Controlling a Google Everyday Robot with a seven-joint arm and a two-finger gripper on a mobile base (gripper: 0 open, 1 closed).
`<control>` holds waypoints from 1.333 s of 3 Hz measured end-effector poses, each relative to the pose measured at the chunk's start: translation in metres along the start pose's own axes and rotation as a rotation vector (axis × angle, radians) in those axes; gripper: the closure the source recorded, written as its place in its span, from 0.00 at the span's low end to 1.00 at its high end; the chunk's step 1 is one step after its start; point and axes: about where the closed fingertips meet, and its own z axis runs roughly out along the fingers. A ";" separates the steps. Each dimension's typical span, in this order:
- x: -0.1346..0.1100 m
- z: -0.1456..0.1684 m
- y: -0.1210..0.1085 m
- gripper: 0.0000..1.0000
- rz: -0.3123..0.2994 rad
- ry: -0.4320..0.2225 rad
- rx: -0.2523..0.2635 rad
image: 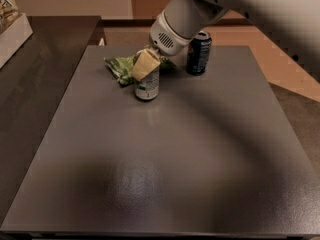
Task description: Move 7up can near green jalapeno chip bag
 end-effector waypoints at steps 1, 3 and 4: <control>-0.006 0.004 -0.011 0.84 -0.019 0.019 0.039; -0.006 0.012 -0.014 0.36 -0.050 0.055 0.068; -0.007 0.013 -0.013 0.13 -0.052 0.056 0.067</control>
Offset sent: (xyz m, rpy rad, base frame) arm 0.0276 0.0033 -0.0127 -0.1420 -0.0803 -0.0066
